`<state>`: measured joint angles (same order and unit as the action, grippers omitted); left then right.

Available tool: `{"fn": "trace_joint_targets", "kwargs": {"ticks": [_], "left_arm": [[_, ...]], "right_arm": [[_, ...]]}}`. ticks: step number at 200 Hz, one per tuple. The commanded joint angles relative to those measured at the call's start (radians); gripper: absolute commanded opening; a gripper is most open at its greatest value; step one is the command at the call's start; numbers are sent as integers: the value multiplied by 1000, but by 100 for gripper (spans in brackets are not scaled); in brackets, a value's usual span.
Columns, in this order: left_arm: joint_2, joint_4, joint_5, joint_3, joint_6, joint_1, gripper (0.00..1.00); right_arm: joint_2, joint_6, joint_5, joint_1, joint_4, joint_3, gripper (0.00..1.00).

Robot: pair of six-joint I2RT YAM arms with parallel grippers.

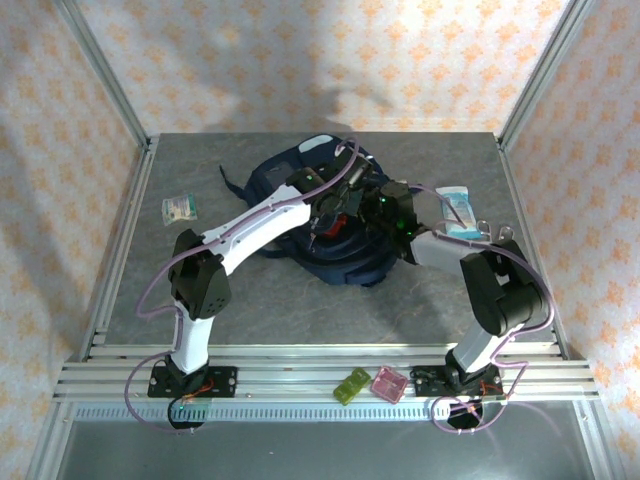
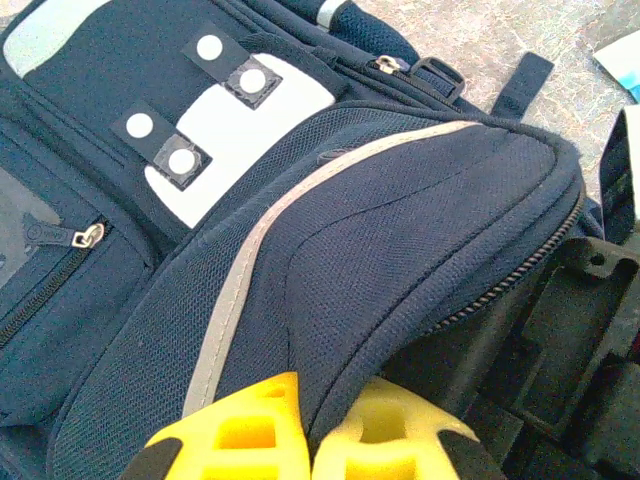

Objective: Pack the student bag

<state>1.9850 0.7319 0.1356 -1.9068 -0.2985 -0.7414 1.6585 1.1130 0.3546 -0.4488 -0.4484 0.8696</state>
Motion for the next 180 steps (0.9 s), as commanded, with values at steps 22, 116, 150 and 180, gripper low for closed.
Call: {"fn": "trace_joint_targets", "kwargs": {"ticks": [22,116,150,180], "left_arm": [[-39,-130,-24,-25,-36,5,0],[-32,-149,-73,-1,-75,5,0],[-45,-177,-77,43,-83,5,0],[-49,-199,-98,86,-96,5,0]], "right_arm": [[-135,-95,-70,-6,242,-34,44],[11,-163,5,-4,193,106,4],[-60,-204,30,-5,221,58,20],[-228,-255,-4,-5,304,-58,39]]}}
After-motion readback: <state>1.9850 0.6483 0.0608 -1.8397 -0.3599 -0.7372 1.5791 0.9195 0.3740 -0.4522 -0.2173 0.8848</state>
